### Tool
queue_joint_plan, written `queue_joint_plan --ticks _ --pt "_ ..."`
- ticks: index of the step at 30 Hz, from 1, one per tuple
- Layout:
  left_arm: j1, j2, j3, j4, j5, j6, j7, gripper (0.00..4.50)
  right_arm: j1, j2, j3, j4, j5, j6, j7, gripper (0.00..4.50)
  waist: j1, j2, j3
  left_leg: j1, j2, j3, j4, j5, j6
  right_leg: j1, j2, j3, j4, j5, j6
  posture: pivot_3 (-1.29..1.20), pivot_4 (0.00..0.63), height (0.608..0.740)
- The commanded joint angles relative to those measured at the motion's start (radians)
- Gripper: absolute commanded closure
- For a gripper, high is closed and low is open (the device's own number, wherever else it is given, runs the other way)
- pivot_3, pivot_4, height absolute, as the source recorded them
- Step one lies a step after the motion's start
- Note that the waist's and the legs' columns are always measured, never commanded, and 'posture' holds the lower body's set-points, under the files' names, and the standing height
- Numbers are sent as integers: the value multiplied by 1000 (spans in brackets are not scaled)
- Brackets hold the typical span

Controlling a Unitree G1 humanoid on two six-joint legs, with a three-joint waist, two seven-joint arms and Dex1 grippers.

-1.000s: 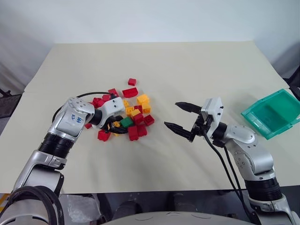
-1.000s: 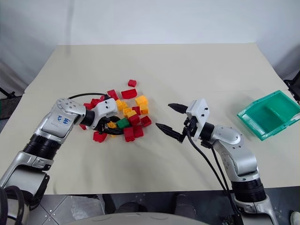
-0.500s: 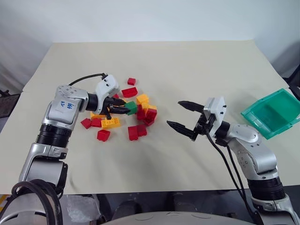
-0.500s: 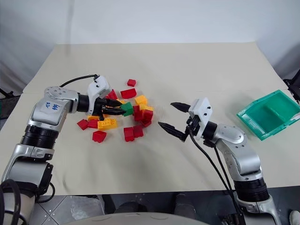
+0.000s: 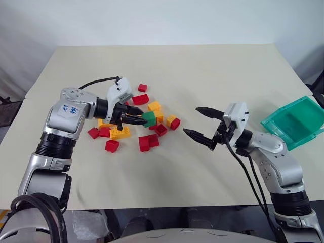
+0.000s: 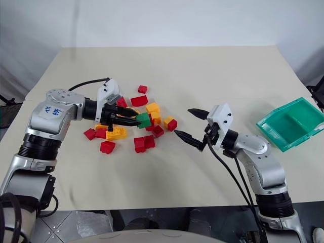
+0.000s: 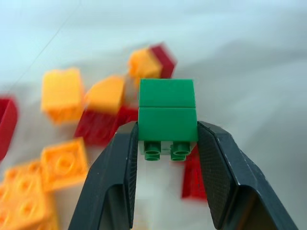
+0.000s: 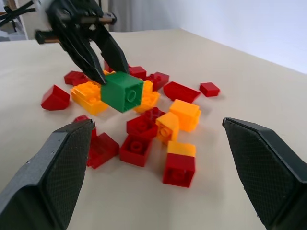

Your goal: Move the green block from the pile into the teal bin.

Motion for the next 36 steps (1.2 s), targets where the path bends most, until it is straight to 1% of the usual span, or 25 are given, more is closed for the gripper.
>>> queue_joint_plan --ticks 1,3,5,8,12,17,19,22,23,24,27,30,33,34,36 --pt "-51 -79 -39 -44 -38 -19 -21 3053 70 -89 -97 -46 40 9 56 0 16 0 0 0 0 0 0 0 0 0 0 0 0 0 0 0 150 740" --pt "-60 -124 -85 -9 0 -68 -4 3053 105 -123 -131 -50 42 0 68 0 20 0 0 -1 -3 0 0 0 2 1 -1 0 -2 1 2 0 150 740" --pt "-72 -173 -155 53 62 -157 4 3053 152 -161 -174 -61 60 7 94 0 22 0 0 -1 -4 1 0 1 2 1 -1 0 -4 2 3 0 150 740" --pt "-104 -251 -225 158 129 -275 21 3053 213 -202 -233 -76 83 22 115 0 21 -1 0 -1 -5 1 -1 1 3 2 -1 0 -6 2 4 0 150 740" --pt "-161 -378 -272 336 198 -391 70 3053 277 -231 -299 -94 89 28 105 0 21 -2 1 -1 -5 1 -1 1 3 2 -1 0 -7 2 4 0 150 740" --pt "-202 -461 -298 507 277 -507 116 3053 304 -223 -325 -134 95 43 73 0 20 -2 1 -1 -5 1 -2 1 4 2 -1 0 -8 3 5 0 150 740" --pt "-199 -474 -302 516 284 -527 86 2314 312 -217 -324 -161 101 56 52 0 20 -2 1 -1 -5 2 -2 1 4 2 -1 0 -8 3 5 0 150 740" --pt "-182 -458 -280 489 278 -539 69 1442 313 -218 -320 -176 106 67 37 0 21 -2 1 -2 -5 1 -2 1 5 1 -1 0 -8 3 5 0 150 740" --pt "-178 -446 -268 469 274 -546 68 1054 312 -222 -318 -175 105 68 36 0 21 -2 1 -2 -5 1 -2 1 5 1 -2 0 -8 3 5 0 150 740" --pt "-177 -435 -253 451 273 -541 82 888 308 -225 -316 -174 100 67 34 0 21 -2 1 -2 -4 1 -2 1 5 2 -2 0 -8 3 5 0 150 740" --pt "-162 -383 -216 358 259 -490 76 6 293 -241 -303 -173 104 80 44 0 20 -2 1 -2 -4 1 -2 1 5 2 -2 0 -8 3 5 0 150 740" --pt "-108 -300 -157 219 218 -428 46 6 270 -263 -283 -164 96 94 60 0 19 -2 1 -2 -3 0 -2 1 6 1 -2 0 -8 3 5 0 150 740" --pt "-32 -217 -35 100 130 -359 53 6 241 -293 -279 -138 81 108 67 0 16 -2 1 -1 0 -3 -2 1 6 1 -2 1 -8 3 5 0 150 740" --pt "1 -182 -7 70 125 -351 64 6 233 -308 -274 -119 54 105 63 0 17 -2 1 -1 0 -5 -2 1 6 1 -2 1 -8 3 5 0 150 740" --pt "77 -98 44 16 93 -330 39 6 215 -348 -284 -59 45 101 101 0 17 -2 1 -1 -1 -7 -1 1 6 2 -2 1 -8 3 5 0 150 740"
